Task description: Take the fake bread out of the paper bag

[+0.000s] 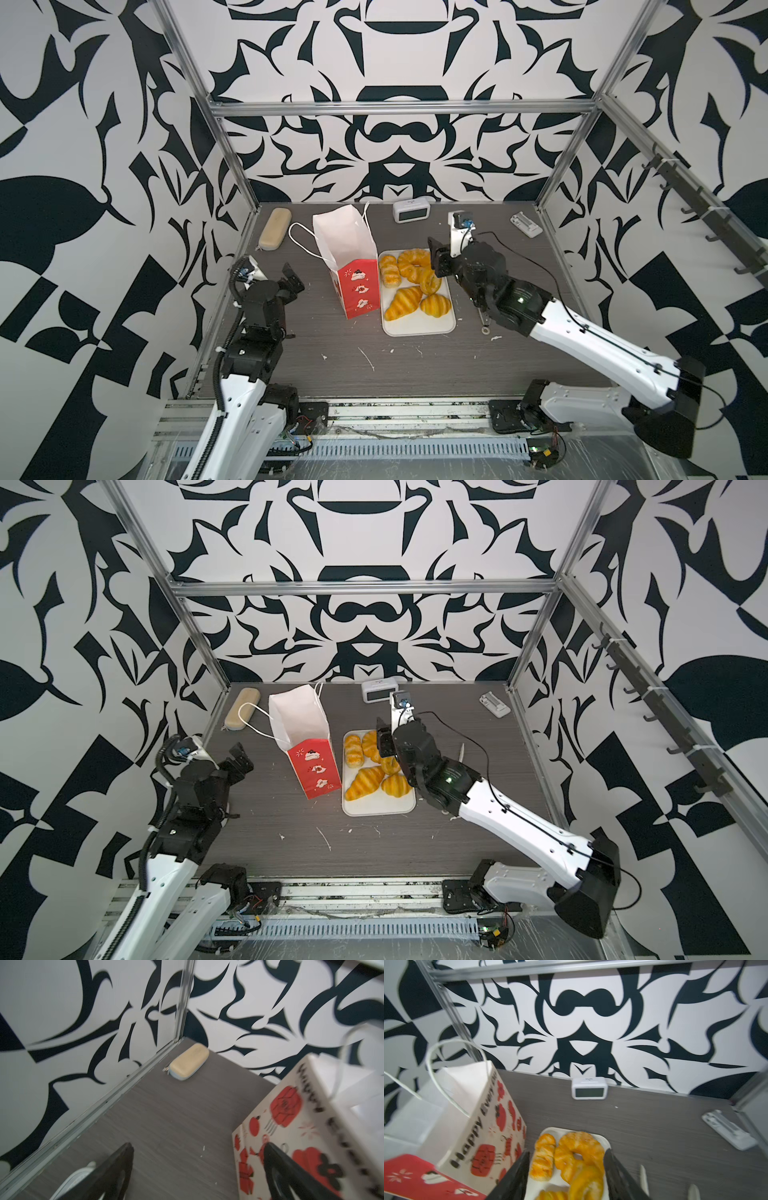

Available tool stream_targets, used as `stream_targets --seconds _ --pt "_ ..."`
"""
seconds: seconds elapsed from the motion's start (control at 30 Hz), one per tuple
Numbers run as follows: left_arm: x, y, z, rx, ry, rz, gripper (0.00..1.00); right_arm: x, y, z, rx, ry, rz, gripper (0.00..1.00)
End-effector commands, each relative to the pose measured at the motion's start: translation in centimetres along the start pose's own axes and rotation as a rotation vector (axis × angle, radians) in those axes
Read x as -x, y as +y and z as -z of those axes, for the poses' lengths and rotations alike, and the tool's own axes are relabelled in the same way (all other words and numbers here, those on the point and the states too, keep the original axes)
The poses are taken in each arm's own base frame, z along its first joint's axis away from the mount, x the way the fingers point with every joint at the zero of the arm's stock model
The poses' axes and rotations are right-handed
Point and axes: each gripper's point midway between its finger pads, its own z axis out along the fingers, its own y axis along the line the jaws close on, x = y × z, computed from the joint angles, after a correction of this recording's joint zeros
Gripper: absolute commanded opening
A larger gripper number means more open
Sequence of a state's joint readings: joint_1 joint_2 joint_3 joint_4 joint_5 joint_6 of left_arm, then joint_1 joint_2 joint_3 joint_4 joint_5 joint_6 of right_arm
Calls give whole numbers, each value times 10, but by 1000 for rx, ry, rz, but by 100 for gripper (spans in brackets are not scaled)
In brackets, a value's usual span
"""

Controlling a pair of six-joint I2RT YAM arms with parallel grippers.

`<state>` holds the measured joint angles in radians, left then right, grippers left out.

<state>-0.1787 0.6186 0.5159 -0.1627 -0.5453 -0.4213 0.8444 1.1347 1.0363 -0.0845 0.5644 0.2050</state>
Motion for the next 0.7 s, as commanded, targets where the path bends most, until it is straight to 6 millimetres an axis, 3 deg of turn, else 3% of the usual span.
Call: stream_targets --seconds 0.0,0.13,0.3,0.4,0.53,0.67 --pt "-2 5 -17 16 -143 10 98 -17 -49 7 -222 -19 184 60" --pt "-28 -3 -42 3 -108 -121 99 -54 -86 8 -353 34 271 60" --pt "-60 -3 -71 29 -45 -244 99 -96 -124 5 -428 61 210 59" --pt "-67 -8 -84 18 -66 -289 99 -113 -141 0 -463 65 193 59" --pt "-67 -12 -114 -3 -79 -323 99 -121 -149 -9 -468 77 184 58" --pt "-82 8 -150 23 19 -285 100 -125 -170 -16 -550 69 231 58"
